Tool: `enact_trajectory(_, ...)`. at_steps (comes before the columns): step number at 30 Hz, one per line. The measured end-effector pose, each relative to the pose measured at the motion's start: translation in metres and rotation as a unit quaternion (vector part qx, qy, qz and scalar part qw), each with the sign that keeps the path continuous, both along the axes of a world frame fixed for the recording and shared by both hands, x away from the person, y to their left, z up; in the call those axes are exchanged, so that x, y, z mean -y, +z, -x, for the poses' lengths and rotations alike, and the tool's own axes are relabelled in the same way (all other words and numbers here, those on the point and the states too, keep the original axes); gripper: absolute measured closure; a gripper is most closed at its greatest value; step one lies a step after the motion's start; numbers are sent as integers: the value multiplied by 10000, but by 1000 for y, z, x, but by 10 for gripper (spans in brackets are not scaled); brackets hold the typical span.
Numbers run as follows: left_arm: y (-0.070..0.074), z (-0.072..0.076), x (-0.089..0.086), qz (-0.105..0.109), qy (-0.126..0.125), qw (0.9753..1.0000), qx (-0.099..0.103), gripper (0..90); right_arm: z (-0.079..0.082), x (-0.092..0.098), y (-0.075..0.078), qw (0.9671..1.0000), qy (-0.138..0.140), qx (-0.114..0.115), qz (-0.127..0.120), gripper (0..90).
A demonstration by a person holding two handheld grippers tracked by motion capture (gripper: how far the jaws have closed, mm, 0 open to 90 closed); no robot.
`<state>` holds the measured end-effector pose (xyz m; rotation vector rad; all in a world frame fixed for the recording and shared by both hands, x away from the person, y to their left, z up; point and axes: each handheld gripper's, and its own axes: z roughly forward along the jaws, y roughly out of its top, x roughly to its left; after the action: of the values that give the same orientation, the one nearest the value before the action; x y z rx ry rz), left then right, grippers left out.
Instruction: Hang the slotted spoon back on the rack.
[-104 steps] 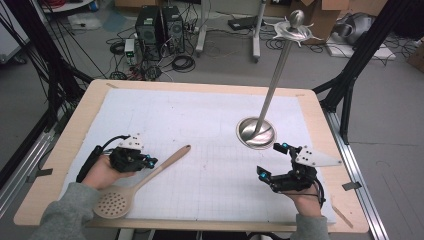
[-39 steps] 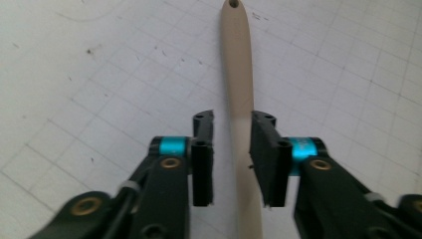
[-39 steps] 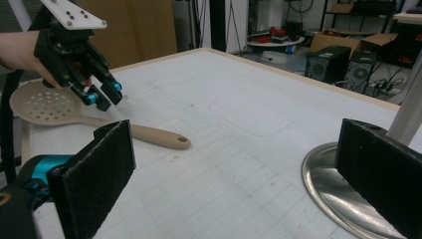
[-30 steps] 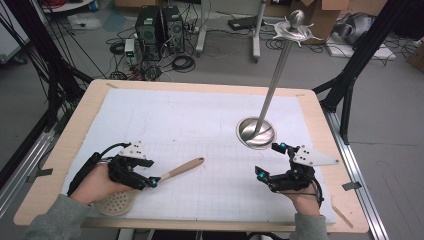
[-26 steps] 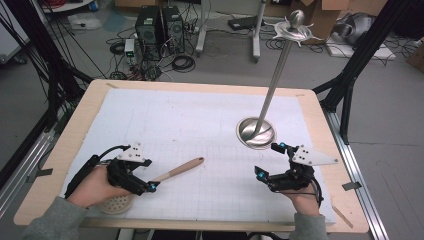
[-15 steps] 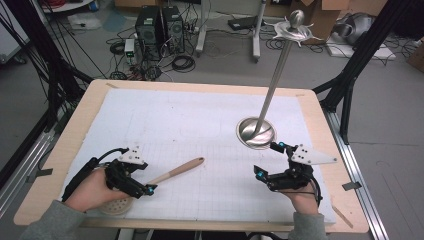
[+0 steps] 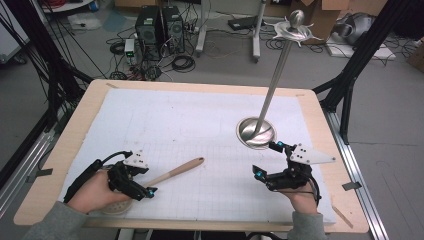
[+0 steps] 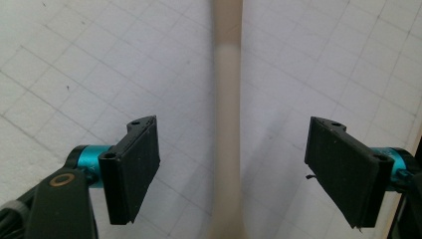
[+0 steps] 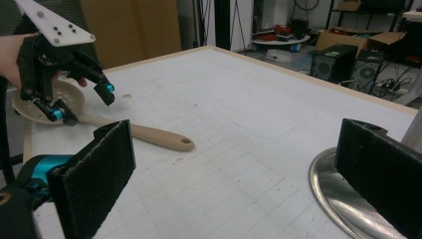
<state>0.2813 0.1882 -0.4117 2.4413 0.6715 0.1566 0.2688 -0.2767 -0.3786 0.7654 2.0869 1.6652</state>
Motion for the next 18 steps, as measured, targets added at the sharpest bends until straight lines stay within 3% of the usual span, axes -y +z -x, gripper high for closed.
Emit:
enact_trajectory(5, -3, -1, 2, -179, -20, 9998, -77, 271, 0, 0, 0, 10000, -5, -16, -2, 15)
enact_trajectory(12, -7, -2, 3, -524, -18, 9986, -11, 380, 0, 1, 1, 10000, -5, 3, -3, 16)
enact_trajectory(18, -5, -1, 4, -575, -11, 9983, -110, 499, 0, 1, 0, 10000, -5, -3, -3, 15)
